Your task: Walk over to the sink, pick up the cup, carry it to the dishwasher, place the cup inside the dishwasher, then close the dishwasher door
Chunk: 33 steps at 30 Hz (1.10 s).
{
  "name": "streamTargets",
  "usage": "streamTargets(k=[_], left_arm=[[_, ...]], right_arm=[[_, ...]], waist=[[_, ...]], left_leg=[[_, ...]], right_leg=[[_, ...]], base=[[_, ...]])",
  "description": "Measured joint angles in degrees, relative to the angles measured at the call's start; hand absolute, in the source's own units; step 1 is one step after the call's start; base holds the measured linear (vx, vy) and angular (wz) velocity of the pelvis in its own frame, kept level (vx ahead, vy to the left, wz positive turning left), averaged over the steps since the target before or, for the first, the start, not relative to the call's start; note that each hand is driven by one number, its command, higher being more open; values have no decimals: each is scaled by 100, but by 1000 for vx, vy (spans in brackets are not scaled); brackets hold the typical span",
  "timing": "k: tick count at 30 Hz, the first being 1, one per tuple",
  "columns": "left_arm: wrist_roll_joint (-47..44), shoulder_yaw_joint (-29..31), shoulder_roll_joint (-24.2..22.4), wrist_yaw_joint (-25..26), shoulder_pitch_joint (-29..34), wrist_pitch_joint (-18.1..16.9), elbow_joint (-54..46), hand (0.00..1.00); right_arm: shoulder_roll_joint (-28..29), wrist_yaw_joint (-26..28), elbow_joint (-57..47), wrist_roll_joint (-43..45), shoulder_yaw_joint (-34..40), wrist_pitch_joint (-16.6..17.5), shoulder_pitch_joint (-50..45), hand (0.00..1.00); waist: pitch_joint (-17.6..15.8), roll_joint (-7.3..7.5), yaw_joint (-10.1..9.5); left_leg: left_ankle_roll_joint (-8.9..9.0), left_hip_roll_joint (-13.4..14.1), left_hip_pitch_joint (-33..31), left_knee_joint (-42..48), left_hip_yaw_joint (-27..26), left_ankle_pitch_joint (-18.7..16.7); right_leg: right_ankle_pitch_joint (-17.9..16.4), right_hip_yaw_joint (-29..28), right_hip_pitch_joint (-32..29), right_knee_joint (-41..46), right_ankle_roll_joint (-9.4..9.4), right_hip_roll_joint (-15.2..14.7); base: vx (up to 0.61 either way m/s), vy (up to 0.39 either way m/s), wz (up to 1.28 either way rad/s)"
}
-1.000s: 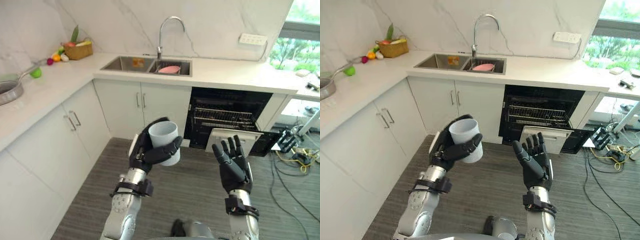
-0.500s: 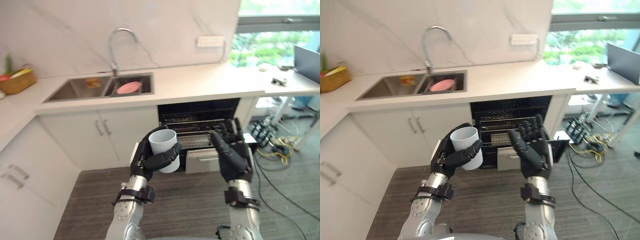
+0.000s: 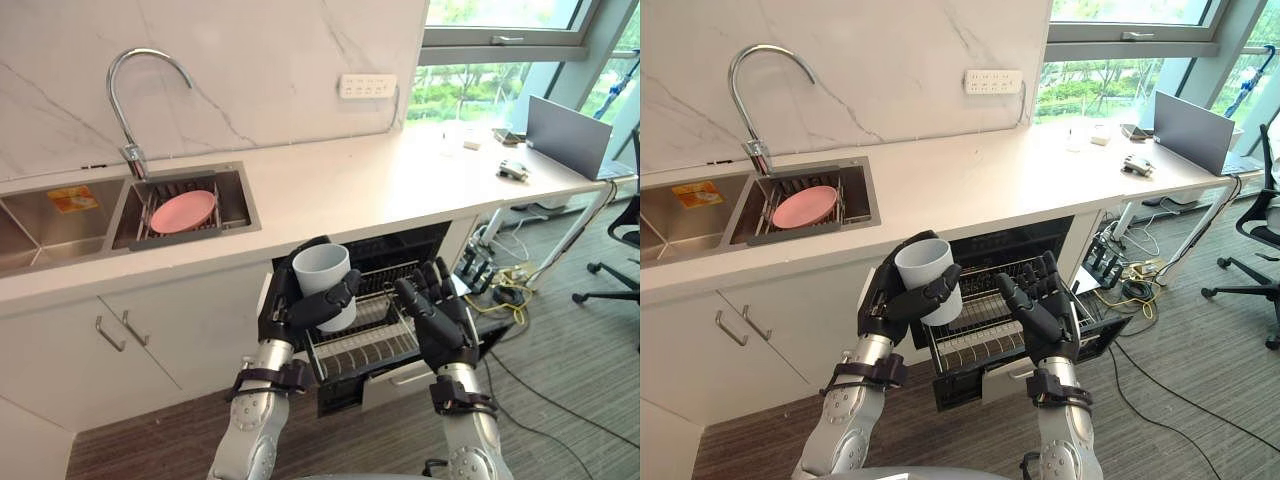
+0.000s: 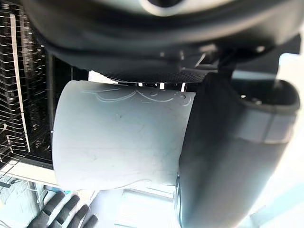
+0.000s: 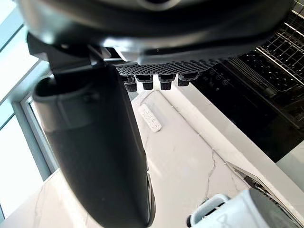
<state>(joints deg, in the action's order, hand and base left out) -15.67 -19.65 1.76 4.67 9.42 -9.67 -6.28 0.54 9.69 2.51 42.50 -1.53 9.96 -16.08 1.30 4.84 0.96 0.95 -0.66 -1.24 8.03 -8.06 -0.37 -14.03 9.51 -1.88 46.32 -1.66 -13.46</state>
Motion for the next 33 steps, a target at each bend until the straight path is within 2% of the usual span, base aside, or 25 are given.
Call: streamTargets(k=[2, 3, 4, 5, 6, 7, 9, 10, 15, 18, 21, 24, 26, 27, 28, 29, 30, 31, 32, 33], left_arm=[[4, -45, 7, 46, 52, 124, 12, 0], [4, -28, 5, 92, 61, 132, 12, 0], [3, -3, -1, 121, 63, 132, 16, 0], [3, 171, -16, 178, 63, 102, 29, 0], [2, 289, -21, 224, 60, 101, 43, 0], [2, 470, -51, 301, 21, 74, 108, 0], [3, 461, -79, 348, -10, 62, 175, 0], [4, 430, -108, 358, -3, 62, 175, 0], [127, 458, -218, 384, 204, 54, 139, 0], [131, 462, -237, 347, 488, 49, 121, 0], [131, 560, -235, 243, 593, 45, 120, 0], [111, 570, -152, 243, 553, 31, 121, 0], [96, 473, -147, 246, 378, 32, 223, 0], [94, 413, -142, 248, 316, 35, 271, 0], [94, 214, -73, 248, 225, 28, 335, 0], [95, 24, -79, 243, 133, 27, 406, 0], [96, -87, -74, 236, 92, 28, 447, 0], [96, -275, -91, 186, 17, 29, 485, 0], [98, -366, -103, 141, -25, 35, 488, 0], [107, -496, -145, 61, -100, 50, 488, 0]], right_arm=[[5, 34, 201, -5, -107, -49, 87, 100], [-33, 72, 246, -17, -176, -50, 160, 100], [-33, 115, 272, -25, -215, -50, 204, 100], [-37, 220, 310, -120, -415, -50, 377, 100], [-36, 273, 311, -156, -514, -51, 466, 100], [-48, 410, 260, -219, -631, -49, 622, 100], [-153, 482, 91, -218, -661, -33, 663, 100], [-243, 482, 46, -212, -651, -32, 663, 100], [-304, 475, 42, -207, -768, -45, 550, 100], [-276, 470, 33, -218, -1001, -51, 522, 100], [-164, 401, 37, -223, -1077, -55, 557, 100], [-140, 346, 171, -214, -953, -58, 707, 100], [-243, 327, 395, -213, -548, -75, 899, 100], [-291, 304, 436, -213, -456, -90, 937, 100], [-410, 268, 556, -208, -201, -92, 1005, 100], [-548, 199, 637, -202, -1, -87, 1060, 100], [-630, 158, 658, -197, 66, -74, 1071, 100], [-748, 89, 677, -175, 186, -41, 1100, 100], [-800, 46, 677, -157, 242, 12, 1110, 100], [-861, -92, 682, -151, 322, 136, 1111, 100]], waist=[[-16, -43, -40], [-60, -109, -27], [-101, -157, -7], [-173, -194, -57], [-181, -165, -89], [-235, -96, -108], [-309, -275, -169], [-321, -307, -160], [-360, -360, -187], [-354, -489, -353], [-337, -495, -502], [-296, -486, -399], [-293, -473, -193], [-306, -465, -155], [-300, -487, -121], [-299, -542, -74], [-309, -553, -38], [-303, -631, 22], [-308, -693, 30], [-290, -828, 34]], left_leg=[[9, 57, 180, -74, -168, -86], [9, 206, 296, -157, -233, -85], [14, 321, 329, -172, -250, -82], [15, 517, 331, -153, -307, -82], [18, 535, 327, -128, -335, -86], [100, 524, 334, -1, -342, -207], [205, 659, 273, 119, -263, -374], [207, 662, 221, 105, -192, -388], [268, 694, 243, 200, -155, -573], [301, 841, 32, 814, -148, -907], [266, 863, -26, 858, -231, -939], [234, 757, -20, 660, -233, -789], [239, 586, -258, 697, 100, -558], [229, 576, -365, 819, 220, -596], [278, 764, -423, 946, 267, -589], [488, 948, -347, 788, 266, -469], [688, 1015, -267, 626, 267, -349], [950, 1031, -73, 244, 262, -165], [966, 1016, 21, 108, 262, -100], [882, 948, 137, -18, 269, -68]], right_leg=[[173, 196, -9, 115, -10, -47], [451, 193, -116, 286, -81, 17], [403, 203, -188, 346, -130, 62], [-281, 420, -370, -294, -136, 147], [-193, 566, -410, -812, -78, 141], [-25, 834, -293, -1505, -19, 166], [-24, 841, -67, -2059, -19, 376], [-25, 839, -32, -2270, -19, 435], [79, 810, 190, -2701, -60, 556], [185, 770, 331, -2905, -119, 639], [293, 718, 325, -3072, -148, 624], [309, 721, 231, -3084, -158, 539], [383, 867, 155, -3095, -169, 352], [407, 898, 150, -3088, -178, 267], [409, 917, 93, -2965, -183, 150], [414, 913, 68, -2873, -203, 35], [420, 914, 62, -2833, -240, -38], [432, 879, 64, -2772, -406, -227], [441, 841, 63, -2756, -502, -312], [487, 789, 38, -2722, -661, -456]], base=[[96, -18, -46], [49, -46, -35], [31, -82, -72], [-2, -89, -77], [-9, -115, -106], [6, -129, -73], [15, -104, -53], [2, -44, -26], [-13, 36, -6], [15, 88, -10], [13, 84, -8], [-7, 40, 4], [-25, 7, 35], [-38, 37, 38], [-29, 49, 19], [-27, 129, 11], [-8, 162, 6], [-4, 286, 4], [-4, 355, -1], [-14, 477, -6]])
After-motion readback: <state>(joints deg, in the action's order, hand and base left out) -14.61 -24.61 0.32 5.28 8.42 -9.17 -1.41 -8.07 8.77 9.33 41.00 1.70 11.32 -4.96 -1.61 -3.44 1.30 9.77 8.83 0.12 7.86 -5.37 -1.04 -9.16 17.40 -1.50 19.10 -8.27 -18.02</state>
